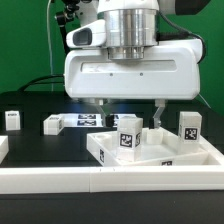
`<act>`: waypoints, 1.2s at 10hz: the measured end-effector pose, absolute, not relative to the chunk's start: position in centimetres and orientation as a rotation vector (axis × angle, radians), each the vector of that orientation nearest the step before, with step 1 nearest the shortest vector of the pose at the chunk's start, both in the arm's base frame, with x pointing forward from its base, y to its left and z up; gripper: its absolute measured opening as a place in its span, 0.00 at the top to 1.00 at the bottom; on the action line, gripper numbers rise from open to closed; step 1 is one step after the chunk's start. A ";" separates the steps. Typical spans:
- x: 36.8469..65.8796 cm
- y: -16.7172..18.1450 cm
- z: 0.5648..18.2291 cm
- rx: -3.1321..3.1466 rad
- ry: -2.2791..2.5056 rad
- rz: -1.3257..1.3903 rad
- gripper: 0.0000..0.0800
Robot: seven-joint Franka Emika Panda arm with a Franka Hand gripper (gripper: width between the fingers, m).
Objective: Assemble square table
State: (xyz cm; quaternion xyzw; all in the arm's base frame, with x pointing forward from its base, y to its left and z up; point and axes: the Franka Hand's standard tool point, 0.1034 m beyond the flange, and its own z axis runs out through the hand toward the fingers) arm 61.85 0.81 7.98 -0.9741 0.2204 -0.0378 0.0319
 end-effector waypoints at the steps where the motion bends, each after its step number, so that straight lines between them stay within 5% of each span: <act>1: 61.8 0.8 8.0 -3.000 0.679 -0.116 0.44; 2: 61.9 0.8 8.0 -3.000 0.680 -0.117 0.61; 3: 61.9 0.8 8.0 -3.000 0.681 -0.117 0.64; 12: 61.7 0.7 7.9 -2.583 1.611 -0.124 0.64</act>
Offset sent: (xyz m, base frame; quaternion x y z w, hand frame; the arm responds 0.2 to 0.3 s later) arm 0.0000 0.0000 0.0000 0.0000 0.0000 0.0650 0.9979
